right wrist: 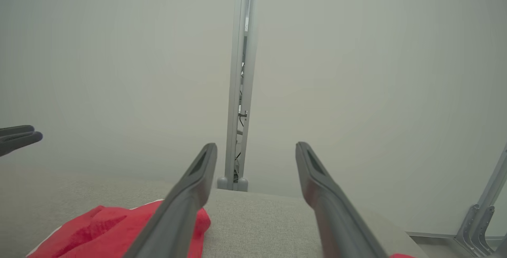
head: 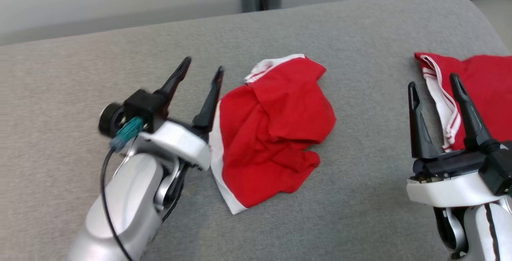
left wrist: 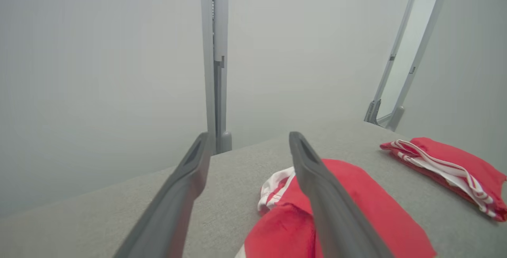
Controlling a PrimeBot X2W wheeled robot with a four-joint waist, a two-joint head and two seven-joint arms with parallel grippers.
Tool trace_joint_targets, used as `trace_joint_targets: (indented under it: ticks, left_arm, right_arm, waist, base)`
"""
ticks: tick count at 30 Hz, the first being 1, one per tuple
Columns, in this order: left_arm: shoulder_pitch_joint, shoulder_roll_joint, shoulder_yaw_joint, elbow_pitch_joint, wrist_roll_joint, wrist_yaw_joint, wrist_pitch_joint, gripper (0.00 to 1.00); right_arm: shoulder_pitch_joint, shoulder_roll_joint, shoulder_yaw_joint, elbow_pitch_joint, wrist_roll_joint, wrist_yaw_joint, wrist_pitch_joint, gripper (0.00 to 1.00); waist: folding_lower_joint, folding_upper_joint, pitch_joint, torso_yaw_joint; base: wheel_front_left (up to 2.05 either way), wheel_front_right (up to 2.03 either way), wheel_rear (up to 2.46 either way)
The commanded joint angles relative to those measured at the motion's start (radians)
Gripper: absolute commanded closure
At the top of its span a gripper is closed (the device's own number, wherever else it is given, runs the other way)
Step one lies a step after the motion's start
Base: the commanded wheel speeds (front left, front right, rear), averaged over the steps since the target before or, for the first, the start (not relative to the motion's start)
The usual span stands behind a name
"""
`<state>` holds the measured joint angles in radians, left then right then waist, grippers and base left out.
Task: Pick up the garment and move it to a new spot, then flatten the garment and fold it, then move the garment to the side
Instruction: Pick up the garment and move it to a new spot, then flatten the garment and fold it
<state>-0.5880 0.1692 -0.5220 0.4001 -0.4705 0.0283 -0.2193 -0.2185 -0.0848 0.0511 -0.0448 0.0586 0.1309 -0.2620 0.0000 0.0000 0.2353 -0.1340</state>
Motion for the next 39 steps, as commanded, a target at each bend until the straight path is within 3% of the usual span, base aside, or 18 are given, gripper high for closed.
trace_joint_targets:
  ticks: [1,7,11,23,34,39]
  left_arm:
    - [0.042,0.013,0.015,-0.017,-0.005,0.013,-0.015,0.0]
    - [0.222,0.034,0.092,-0.087,-0.022,0.057,-0.044,0.0]
    - [0.33,0.011,0.162,-0.166,0.013,0.072,-0.045,0.0]
    - [0.518,-0.103,0.35,-0.318,0.147,0.0,-0.045,0.0]
    - [0.526,-0.117,0.381,-0.305,0.173,-0.035,-0.045,0.0]
    - [0.523,-0.117,0.362,-0.294,0.162,-0.028,-0.045,0.0]
  right_arm:
    - [0.015,-0.012,0.003,0.005,0.003,0.0,-0.005,0.0]
    - [0.048,-0.029,0.032,0.022,0.008,0.0,-0.004,0.0]
    - [0.067,-0.038,0.036,0.036,0.014,0.0,-0.003,0.0]
    - [0.101,-0.036,0.066,0.077,0.02,0.0,-0.003,0.0]
    - [0.091,-0.037,0.083,0.097,0.022,0.0,-0.003,0.0]
    - [0.072,-0.089,0.186,0.165,-0.03,0.0,-0.002,0.0]
  waist:
    - [0.0,0.0,-0.04,0.048]
    - [0.0,0.0,-0.082,0.113]
    - [0.0,0.0,-0.102,0.15]
    - [0.0,0.0,-0.137,0.198]
    - [0.0,0.0,-0.147,0.207]
    - [0.0,0.0,-0.141,0.209]
  base:
    - [0.0,0.0,0.0]
    - [0.0,0.0,0.0]
    - [0.0,0.0,0.0]
    - [0.0,0.0,0.0]
    - [0.0,0.0,0.0]
    - [0.0,0.0,0.0]
